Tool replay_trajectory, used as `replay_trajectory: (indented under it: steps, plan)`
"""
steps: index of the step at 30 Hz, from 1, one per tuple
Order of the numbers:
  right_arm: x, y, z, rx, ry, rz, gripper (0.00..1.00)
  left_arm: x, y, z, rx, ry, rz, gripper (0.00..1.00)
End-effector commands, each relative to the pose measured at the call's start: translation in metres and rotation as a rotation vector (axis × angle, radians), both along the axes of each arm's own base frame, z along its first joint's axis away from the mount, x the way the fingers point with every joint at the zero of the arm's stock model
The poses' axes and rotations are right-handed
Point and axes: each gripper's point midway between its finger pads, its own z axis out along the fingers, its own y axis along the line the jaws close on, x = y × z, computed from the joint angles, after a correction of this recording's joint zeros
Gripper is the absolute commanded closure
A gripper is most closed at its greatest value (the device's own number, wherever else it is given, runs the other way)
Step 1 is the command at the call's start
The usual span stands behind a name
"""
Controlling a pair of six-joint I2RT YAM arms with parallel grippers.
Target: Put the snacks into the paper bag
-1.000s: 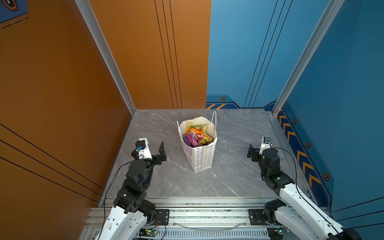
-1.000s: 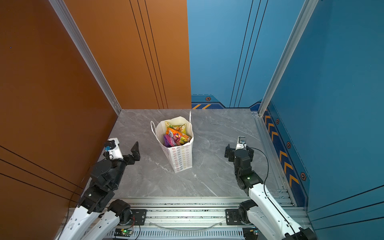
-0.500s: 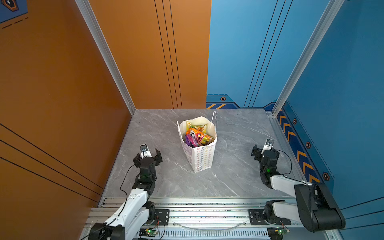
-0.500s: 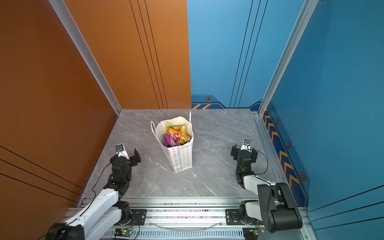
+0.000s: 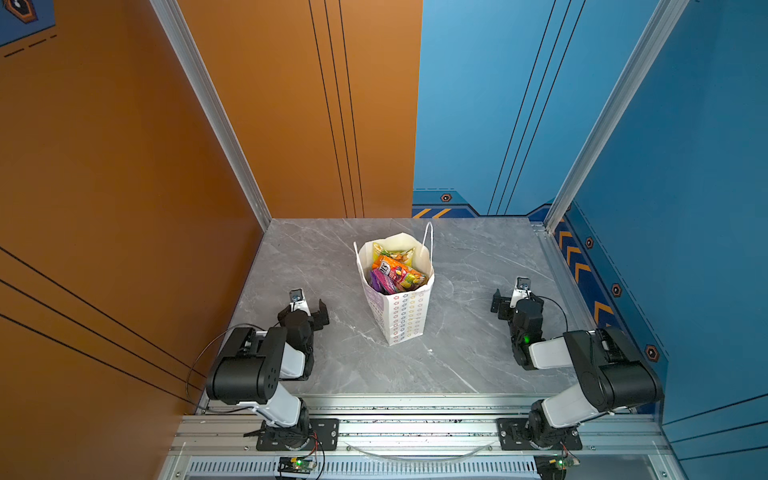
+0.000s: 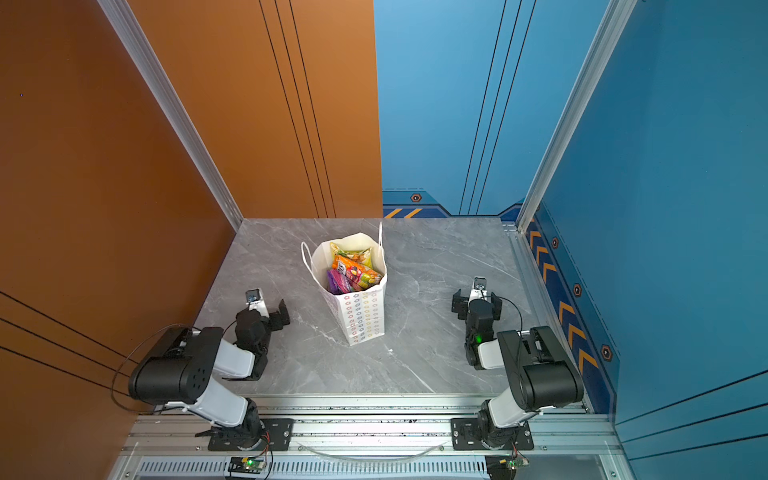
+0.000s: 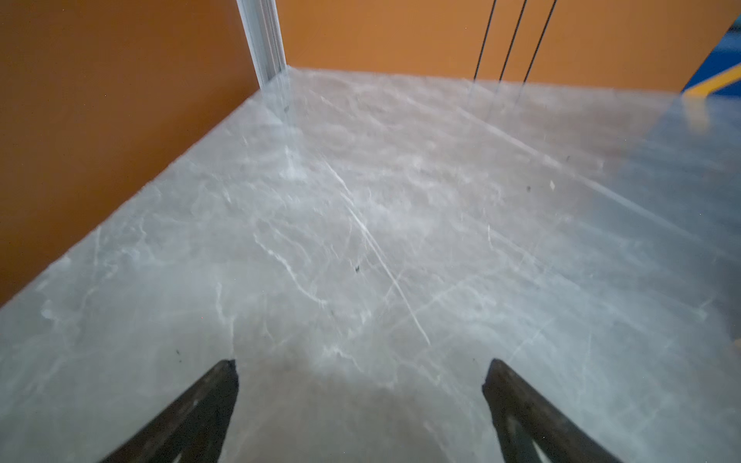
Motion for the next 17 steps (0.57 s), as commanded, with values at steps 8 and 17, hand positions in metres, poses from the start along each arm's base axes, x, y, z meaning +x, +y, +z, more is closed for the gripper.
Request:
replay_trajectory:
  steps: [8, 17]
  plan:
    - [0.0122, -0.0025, 0.0046, 0.027, 0.022, 0.018, 0.00, 0.0222, 0.0041, 0.0369, 0.017, -0.113, 0.033, 0.02]
    - [0.0150, -0.0018, 0.0029, 0.047, 0.038, 0.038, 0.00, 0.0229, 0.0040, 0.0376, 0.042, -0.108, 0.056, 0.02]
